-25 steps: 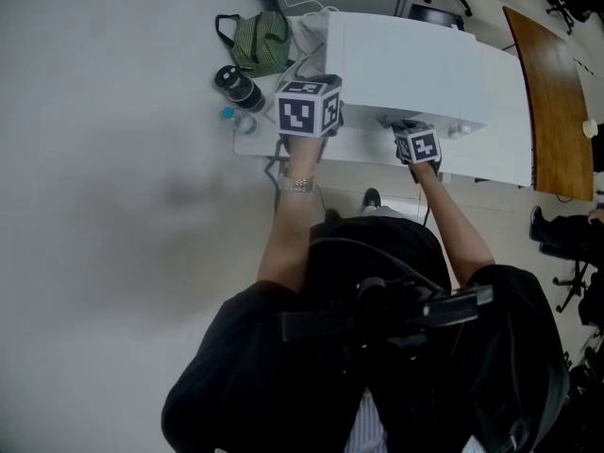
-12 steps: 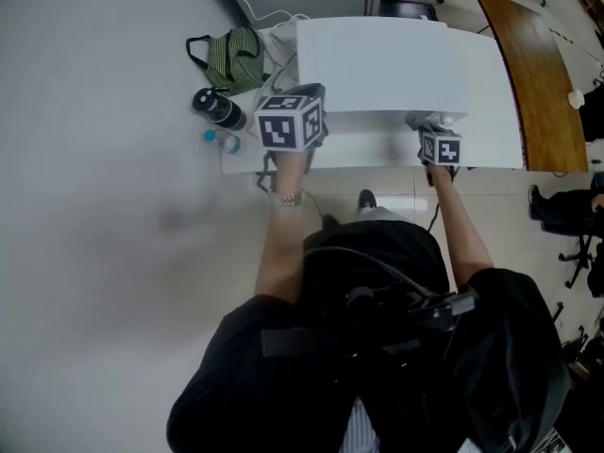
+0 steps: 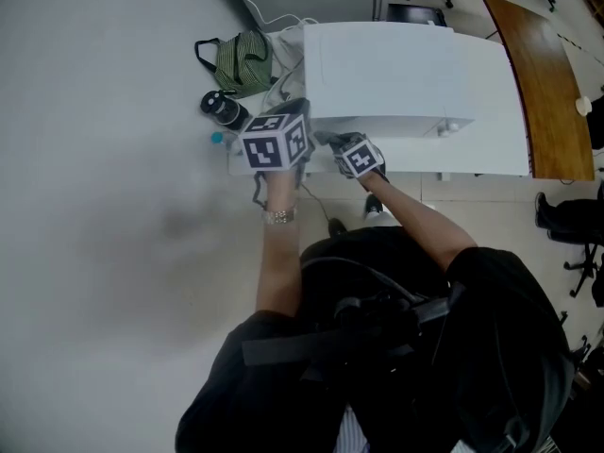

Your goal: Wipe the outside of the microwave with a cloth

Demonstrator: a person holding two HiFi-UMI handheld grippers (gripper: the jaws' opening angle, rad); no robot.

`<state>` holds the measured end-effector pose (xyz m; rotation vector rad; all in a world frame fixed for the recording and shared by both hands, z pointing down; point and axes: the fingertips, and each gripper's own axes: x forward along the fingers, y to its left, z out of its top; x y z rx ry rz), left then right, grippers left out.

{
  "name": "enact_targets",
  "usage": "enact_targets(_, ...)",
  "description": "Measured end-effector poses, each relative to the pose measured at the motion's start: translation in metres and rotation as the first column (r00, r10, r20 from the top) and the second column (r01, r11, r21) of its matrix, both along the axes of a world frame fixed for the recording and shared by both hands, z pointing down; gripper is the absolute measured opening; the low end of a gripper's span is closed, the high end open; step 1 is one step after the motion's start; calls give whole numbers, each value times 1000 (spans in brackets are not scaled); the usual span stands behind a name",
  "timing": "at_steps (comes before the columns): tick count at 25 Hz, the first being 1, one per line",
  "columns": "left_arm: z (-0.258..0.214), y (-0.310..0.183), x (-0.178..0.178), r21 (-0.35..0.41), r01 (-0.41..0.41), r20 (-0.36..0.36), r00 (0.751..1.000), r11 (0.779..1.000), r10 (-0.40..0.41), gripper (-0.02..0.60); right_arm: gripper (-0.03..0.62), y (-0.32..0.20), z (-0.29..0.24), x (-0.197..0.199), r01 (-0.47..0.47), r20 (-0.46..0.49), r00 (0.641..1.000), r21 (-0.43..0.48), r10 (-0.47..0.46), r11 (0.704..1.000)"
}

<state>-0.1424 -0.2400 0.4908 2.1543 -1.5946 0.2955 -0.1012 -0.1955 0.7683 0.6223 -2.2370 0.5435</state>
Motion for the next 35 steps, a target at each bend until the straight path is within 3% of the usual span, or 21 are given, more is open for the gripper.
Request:
enact_targets(2, 2, 7, -6, -8, 16, 4, 1000, 1000, -16, -14, 29, -7, 1, -11, -3, 0, 1000, 21, 3, 1000)
enact_targets(4, 6, 12, -13, -17, 32, 6, 999, 999, -32, -14, 29, -18, 16, 2, -51, -20, 998, 6, 51, 999)
enact_targets(7, 10, 17, -24, -29, 51, 6, 999, 998, -51, -14, 29, -30, 29, 48, -150, -60, 987, -44, 148, 988)
enact_targets(10, 13, 17, -27, -34, 48, 3, 999, 998, -48, -14, 29, -41, 30, 103, -237, -88, 968, -37, 233, 971)
enact_targets(16, 11, 10, 3, -22, -32, -14, 999, 999, 32, -14, 29, -62, 42, 225, -441, -197, 880, -3, 432, 898)
enact_targets(20, 12, 7, 30, -19, -97, -18, 995, 995, 96, -14, 29, -73, 46, 279, -531, -238, 819, 32, 523, 847)
enact_targets(24, 11, 12, 46, -18, -132, -15, 991, 991, 132, -14, 29, -73, 49, 294, -544, -255, 805, 44, 536, 838)
enact_targets(29, 6, 26, 40, -10, -130, -10, 991, 991, 130, -14, 29, -66, 36, 299, -573, -238, 787, 63, 570, 817)
enact_targets(35, 36, 56, 48, -55, -141, -43, 989, 989, 138, -14, 29, -27, -54, 254, -627, 62, 778, 29, 625, 779)
